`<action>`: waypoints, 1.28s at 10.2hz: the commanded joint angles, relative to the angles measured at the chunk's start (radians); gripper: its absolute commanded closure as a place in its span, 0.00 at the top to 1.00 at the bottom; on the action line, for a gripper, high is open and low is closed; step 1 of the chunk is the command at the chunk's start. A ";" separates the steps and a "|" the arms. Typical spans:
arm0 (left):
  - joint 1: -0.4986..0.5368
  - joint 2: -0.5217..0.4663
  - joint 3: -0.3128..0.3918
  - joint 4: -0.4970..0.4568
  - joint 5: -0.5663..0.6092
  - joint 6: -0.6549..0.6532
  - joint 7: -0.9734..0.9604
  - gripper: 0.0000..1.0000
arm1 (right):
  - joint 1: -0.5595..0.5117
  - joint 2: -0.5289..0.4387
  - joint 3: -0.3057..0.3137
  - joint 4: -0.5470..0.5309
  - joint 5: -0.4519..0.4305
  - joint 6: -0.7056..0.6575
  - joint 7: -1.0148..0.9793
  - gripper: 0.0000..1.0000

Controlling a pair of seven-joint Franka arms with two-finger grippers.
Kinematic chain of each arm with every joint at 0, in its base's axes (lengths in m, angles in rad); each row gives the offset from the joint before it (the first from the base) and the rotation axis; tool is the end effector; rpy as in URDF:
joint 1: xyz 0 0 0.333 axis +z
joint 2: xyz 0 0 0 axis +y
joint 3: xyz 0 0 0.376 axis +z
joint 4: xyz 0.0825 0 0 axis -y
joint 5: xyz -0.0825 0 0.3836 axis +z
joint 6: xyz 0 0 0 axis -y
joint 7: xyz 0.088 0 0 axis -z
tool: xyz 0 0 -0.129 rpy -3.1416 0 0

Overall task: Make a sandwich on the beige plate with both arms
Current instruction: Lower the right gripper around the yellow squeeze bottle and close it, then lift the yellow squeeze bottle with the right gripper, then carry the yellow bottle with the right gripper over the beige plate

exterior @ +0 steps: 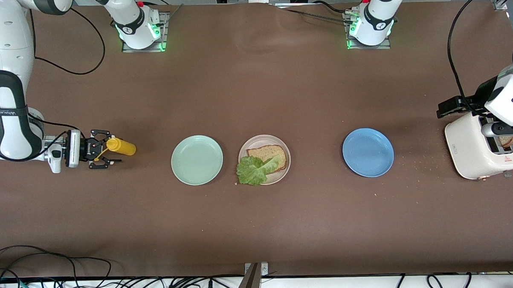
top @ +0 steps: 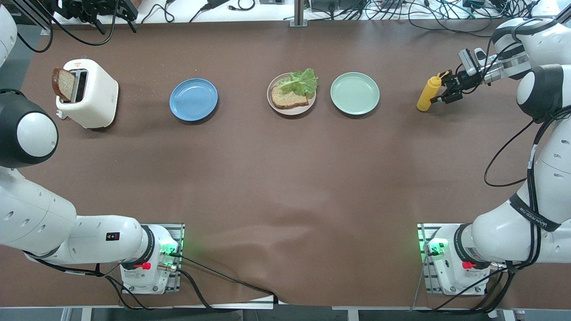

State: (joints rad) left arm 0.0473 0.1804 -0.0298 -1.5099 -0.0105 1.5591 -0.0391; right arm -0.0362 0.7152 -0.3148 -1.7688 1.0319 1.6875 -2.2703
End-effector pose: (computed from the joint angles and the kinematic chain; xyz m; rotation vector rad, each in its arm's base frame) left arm 0.6096 0.0109 0.5849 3.1191 0.0894 -0.2051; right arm 0.6228 -0.1008 0.1892 -1.7435 -1.4324 -0.6212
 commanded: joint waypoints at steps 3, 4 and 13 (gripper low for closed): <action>-0.004 0.011 -0.001 0.030 0.024 -0.022 -0.001 1.00 | 0.045 -0.005 -0.001 -0.024 0.089 0.038 -0.023 0.25; -0.004 0.011 -0.001 0.030 0.023 -0.022 -0.001 1.00 | 0.045 -0.005 -0.001 -0.024 0.095 0.038 -0.025 0.00; -0.004 0.011 -0.001 0.031 0.024 -0.022 -0.001 1.00 | 0.298 -0.043 -0.018 0.124 -0.004 0.306 0.315 0.00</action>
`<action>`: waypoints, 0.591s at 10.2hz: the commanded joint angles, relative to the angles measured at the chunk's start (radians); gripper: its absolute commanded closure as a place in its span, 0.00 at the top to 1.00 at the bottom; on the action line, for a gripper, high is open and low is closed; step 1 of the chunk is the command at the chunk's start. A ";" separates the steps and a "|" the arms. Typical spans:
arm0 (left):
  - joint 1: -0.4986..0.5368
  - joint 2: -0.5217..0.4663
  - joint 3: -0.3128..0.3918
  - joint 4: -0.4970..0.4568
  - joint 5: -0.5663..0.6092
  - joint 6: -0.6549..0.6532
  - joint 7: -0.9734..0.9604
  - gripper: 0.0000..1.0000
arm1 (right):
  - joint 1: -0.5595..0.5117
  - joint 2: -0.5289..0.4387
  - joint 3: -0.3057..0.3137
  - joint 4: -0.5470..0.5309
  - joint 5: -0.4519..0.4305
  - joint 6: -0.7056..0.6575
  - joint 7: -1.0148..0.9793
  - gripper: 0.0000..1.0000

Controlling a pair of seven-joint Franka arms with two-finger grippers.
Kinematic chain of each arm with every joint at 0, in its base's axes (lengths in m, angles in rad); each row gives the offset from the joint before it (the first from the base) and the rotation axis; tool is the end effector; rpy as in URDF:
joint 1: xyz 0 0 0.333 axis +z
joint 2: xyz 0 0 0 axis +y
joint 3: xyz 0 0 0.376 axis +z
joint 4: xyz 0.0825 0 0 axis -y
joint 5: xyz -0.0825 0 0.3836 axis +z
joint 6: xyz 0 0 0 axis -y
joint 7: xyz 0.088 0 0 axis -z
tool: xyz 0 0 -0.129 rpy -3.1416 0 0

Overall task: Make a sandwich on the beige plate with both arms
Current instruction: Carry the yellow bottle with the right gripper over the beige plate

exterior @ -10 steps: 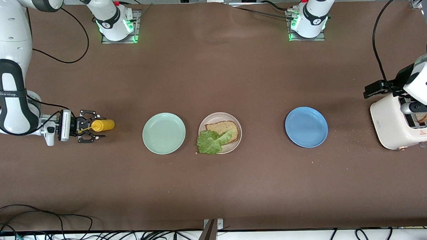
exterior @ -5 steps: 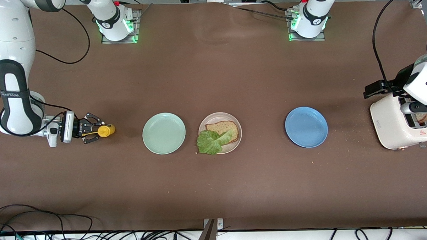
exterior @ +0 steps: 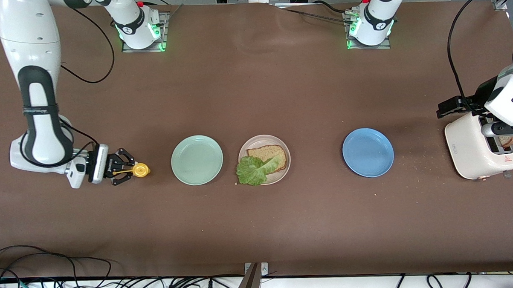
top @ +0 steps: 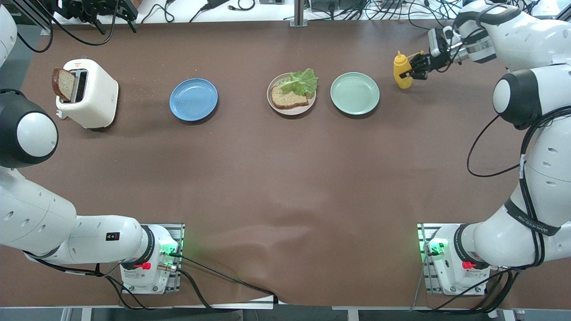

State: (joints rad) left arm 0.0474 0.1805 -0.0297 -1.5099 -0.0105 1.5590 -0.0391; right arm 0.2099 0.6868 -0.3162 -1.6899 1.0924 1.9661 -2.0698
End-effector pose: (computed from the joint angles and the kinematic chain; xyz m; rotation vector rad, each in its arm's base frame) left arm 0.6096 0.0111 0.5849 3.1191 0.0897 -0.2054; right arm 0.6937 0.0310 0.2341 -1.9218 -1.5648 -0.6279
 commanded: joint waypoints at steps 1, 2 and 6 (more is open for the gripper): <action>-0.004 0.011 -0.001 0.030 0.024 -0.022 -0.001 1.00 | 0.086 -0.015 -0.020 0.085 -0.122 0.036 0.213 0.00; -0.004 0.013 -0.001 0.030 0.024 -0.022 -0.001 1.00 | 0.127 -0.015 -0.023 0.131 -0.200 0.037 0.325 0.00; -0.004 0.011 -0.001 0.030 0.024 -0.022 -0.001 1.00 | 0.339 -0.015 -0.017 0.312 -0.671 0.033 0.897 0.00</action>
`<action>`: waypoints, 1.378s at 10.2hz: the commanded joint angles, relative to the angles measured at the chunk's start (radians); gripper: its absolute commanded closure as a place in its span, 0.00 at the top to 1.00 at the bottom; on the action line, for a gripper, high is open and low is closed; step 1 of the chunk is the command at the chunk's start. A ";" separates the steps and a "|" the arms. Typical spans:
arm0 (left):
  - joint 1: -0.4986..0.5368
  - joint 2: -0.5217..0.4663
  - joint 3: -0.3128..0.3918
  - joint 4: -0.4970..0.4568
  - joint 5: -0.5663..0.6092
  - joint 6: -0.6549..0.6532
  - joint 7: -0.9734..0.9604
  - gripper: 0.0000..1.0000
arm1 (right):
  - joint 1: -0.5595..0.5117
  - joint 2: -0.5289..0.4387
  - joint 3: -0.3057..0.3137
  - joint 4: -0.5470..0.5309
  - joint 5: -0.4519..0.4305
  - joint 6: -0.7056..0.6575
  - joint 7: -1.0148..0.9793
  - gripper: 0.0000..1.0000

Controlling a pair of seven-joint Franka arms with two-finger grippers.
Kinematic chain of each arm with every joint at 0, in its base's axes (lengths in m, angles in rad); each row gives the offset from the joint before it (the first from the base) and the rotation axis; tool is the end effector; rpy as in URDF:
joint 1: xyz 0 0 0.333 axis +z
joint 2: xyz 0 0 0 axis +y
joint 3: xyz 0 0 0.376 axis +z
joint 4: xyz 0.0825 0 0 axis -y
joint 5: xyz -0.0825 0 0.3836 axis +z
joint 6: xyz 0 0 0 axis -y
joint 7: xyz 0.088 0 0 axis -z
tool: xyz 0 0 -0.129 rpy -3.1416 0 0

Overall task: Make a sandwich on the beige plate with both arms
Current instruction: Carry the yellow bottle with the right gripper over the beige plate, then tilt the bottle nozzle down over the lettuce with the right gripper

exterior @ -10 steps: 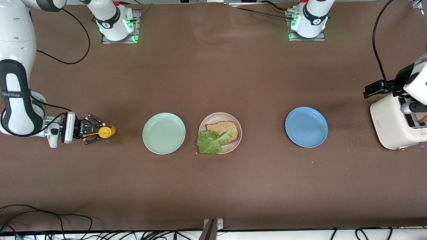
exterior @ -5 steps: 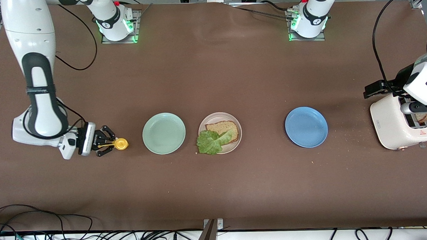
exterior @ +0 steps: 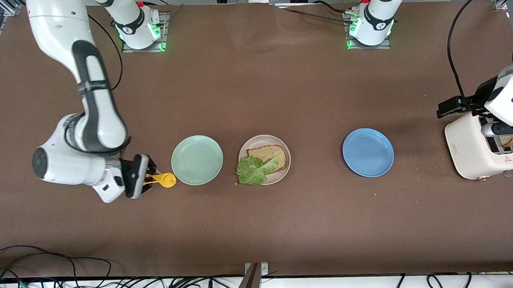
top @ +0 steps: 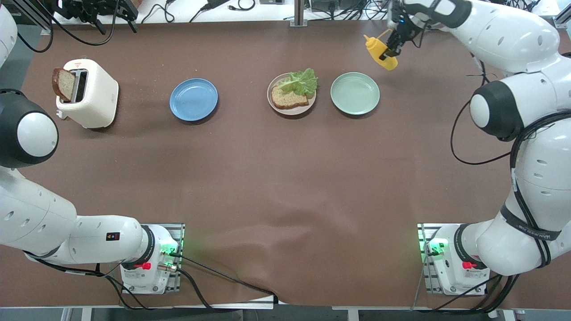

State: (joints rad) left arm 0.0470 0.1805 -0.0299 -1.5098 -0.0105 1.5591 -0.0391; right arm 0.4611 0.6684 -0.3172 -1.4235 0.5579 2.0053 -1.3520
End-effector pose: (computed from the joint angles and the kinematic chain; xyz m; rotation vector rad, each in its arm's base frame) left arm 0.6096 0.0107 0.5849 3.1192 0.0888 -0.2051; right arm 0.7282 0.2003 0.3421 -2.2721 -1.7372 -0.1945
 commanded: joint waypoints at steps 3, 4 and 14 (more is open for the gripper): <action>-0.004 0.011 -0.001 0.029 0.024 -0.022 -0.001 1.00 | 0.261 0.006 -0.017 0.060 -0.455 -0.005 0.500 0.00; -0.004 0.011 -0.001 0.029 0.024 -0.022 -0.001 1.00 | 0.312 0.014 -0.014 0.063 -0.561 -0.005 0.589 0.00; -0.004 0.011 -0.001 0.029 0.024 -0.022 -0.001 1.00 | 0.591 0.114 -0.014 0.063 -1.101 -0.198 0.970 0.00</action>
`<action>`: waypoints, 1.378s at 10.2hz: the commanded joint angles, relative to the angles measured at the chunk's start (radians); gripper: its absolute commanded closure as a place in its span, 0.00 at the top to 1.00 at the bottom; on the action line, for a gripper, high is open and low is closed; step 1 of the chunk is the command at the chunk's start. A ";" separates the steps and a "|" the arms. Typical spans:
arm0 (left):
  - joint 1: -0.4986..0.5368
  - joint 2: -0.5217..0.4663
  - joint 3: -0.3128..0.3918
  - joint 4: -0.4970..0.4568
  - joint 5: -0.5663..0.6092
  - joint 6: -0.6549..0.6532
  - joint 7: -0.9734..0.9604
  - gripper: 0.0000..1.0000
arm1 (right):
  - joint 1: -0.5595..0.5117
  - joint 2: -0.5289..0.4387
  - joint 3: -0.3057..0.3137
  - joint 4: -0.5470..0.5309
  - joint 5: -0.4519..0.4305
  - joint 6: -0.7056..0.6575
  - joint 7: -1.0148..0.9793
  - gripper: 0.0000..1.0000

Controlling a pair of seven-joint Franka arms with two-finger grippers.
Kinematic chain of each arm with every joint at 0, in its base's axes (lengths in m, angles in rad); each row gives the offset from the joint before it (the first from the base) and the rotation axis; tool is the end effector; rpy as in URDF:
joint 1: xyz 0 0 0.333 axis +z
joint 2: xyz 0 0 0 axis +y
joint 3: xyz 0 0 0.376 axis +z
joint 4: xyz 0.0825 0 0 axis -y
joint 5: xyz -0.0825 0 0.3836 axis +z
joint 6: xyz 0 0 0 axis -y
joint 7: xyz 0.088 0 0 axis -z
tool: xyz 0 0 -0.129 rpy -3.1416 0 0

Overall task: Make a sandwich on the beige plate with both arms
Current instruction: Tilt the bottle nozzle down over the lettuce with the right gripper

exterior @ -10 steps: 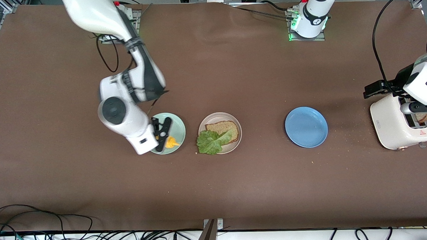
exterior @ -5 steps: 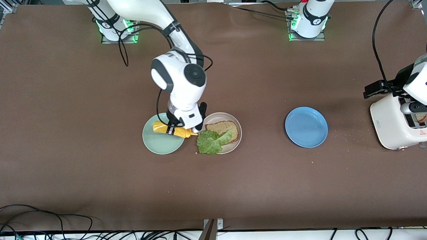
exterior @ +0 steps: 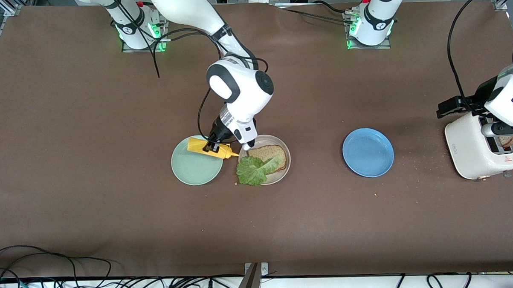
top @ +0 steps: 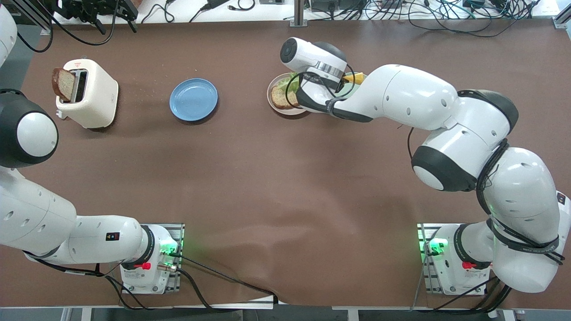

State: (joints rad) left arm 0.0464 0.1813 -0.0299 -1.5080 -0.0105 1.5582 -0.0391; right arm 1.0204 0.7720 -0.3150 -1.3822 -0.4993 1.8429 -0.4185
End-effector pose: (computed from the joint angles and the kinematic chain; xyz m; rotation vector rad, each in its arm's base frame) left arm 0.6099 0.0104 0.5852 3.1192 0.0878 -0.2050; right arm 0.5613 0.4850 0.2931 1.8548 1.5465 -0.2192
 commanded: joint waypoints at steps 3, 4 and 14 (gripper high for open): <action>-0.003 0.010 -0.001 0.028 0.024 -0.021 -0.001 1.00 | 0.043 0.026 -0.016 0.022 -0.048 -0.034 0.078 0.00; -0.003 0.010 -0.001 0.028 0.024 -0.021 -0.001 1.00 | 0.041 0.024 -0.016 0.026 -0.047 -0.033 0.079 0.00; -0.003 0.010 -0.001 0.028 0.030 -0.021 -0.001 1.00 | -0.247 -0.169 -0.029 0.092 0.364 -0.074 -0.302 0.00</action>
State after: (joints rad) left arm 0.0464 0.1813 -0.0297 -1.5079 -0.0105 1.5581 -0.0391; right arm 0.8449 0.6591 -0.3570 -1.2797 -0.2121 1.8030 -0.6052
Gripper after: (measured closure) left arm 0.000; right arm 0.907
